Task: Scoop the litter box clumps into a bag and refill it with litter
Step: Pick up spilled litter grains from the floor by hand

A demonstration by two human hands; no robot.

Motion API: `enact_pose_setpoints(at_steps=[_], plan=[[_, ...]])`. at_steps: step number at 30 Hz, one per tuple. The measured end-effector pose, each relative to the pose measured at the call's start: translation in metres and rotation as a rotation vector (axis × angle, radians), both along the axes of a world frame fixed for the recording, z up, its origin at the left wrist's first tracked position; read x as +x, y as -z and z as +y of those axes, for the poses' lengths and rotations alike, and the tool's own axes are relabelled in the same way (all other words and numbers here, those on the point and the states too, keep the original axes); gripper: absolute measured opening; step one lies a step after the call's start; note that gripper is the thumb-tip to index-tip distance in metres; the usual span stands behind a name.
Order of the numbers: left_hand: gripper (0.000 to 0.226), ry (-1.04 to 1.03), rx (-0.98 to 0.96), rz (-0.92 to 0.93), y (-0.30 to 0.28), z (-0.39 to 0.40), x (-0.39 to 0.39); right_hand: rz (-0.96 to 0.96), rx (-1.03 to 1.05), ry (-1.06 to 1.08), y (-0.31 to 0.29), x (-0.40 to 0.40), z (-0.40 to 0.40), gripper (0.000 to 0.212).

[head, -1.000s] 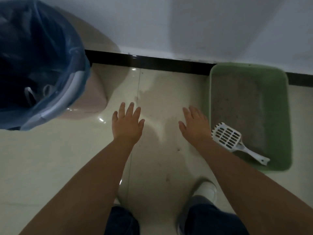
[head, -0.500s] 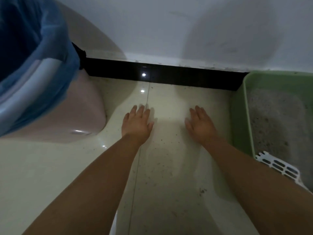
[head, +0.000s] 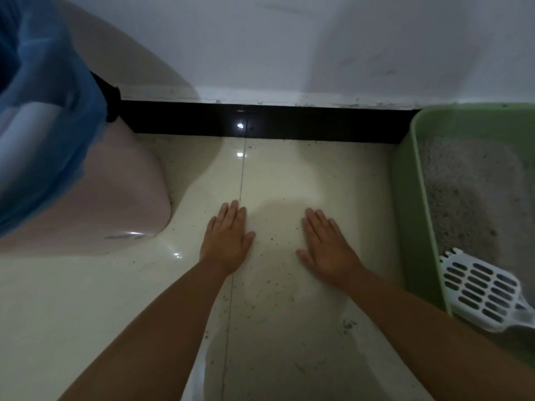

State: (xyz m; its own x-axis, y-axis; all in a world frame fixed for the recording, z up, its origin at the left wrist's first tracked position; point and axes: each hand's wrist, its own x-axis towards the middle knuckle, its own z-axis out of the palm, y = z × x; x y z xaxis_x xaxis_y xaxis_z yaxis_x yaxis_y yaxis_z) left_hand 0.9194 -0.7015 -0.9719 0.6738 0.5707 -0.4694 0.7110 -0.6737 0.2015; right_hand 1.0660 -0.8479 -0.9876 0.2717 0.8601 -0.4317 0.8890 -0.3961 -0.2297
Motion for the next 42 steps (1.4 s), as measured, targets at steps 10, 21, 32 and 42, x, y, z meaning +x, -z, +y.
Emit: enact_pose_setpoints(at_steps=[10,21,32,42], plan=[[0.093,-0.001,-0.024,-0.099,0.011,0.002,-0.012,-0.062,0.143,-0.213,-0.003,0.017,0.023,0.067],[0.083,0.051,0.105,-0.135,0.030,-0.003,-0.015,-0.037,0.035,0.164,0.005,0.072,0.055,0.081],[0.072,0.112,0.092,-0.189,0.015,0.013,-0.017,-0.021,0.246,-0.586,0.019,0.012,0.022,0.062],[0.067,-0.126,0.132,-0.021,0.022,0.042,-0.031,-0.126,0.321,-0.246,0.024,0.033,0.031,0.065]])
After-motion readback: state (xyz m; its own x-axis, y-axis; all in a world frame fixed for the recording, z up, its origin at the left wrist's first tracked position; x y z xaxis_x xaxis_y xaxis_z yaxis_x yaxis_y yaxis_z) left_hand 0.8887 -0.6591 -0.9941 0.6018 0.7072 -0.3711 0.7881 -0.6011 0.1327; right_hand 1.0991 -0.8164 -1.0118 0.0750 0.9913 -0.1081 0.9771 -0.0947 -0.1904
